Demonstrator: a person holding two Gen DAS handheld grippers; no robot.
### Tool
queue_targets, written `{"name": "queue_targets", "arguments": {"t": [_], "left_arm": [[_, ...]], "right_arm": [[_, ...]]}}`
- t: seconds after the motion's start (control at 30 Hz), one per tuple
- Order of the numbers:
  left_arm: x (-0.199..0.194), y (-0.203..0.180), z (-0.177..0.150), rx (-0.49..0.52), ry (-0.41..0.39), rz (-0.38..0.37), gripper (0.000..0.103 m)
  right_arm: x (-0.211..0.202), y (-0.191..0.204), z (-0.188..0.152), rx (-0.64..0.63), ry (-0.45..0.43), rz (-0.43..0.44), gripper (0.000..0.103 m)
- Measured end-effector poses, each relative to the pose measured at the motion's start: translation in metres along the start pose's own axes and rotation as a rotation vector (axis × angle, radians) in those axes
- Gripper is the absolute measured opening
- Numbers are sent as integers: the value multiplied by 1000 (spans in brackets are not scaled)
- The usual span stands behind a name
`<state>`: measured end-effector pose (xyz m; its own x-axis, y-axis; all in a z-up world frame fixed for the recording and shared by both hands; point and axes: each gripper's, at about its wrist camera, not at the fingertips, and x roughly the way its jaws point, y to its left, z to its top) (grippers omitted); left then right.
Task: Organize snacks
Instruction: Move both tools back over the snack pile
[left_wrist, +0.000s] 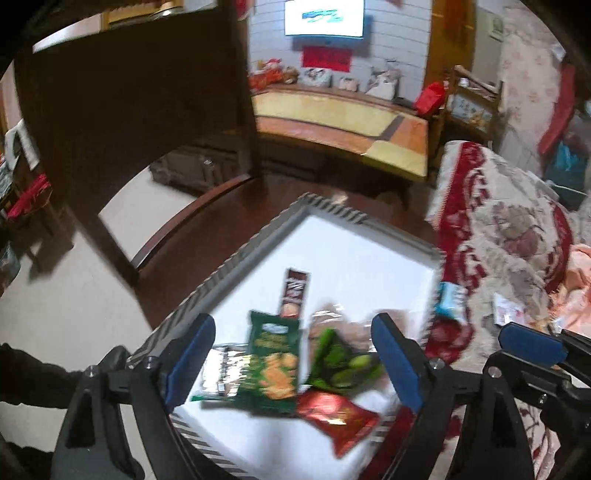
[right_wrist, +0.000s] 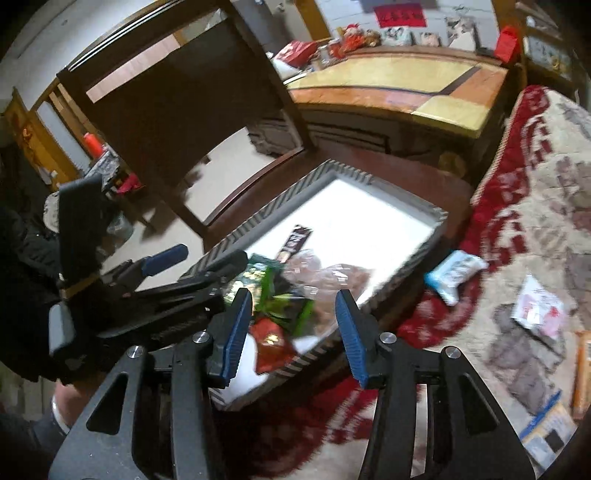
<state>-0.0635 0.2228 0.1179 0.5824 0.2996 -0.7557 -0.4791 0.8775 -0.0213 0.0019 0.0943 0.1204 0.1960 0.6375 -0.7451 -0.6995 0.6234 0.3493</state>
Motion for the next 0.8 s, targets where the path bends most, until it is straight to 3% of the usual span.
{"name": "queue_targets", "arguments": {"t": [0.33, 0.8], "left_arm": [[0, -67, -10, 105, 26, -95, 91], [17, -148, -22, 215, 127, -214, 92]], "right_arm": [[-59, -69, -42, 139, -39, -109, 47], [-122, -161, -115, 328, -45, -288, 47]]}}
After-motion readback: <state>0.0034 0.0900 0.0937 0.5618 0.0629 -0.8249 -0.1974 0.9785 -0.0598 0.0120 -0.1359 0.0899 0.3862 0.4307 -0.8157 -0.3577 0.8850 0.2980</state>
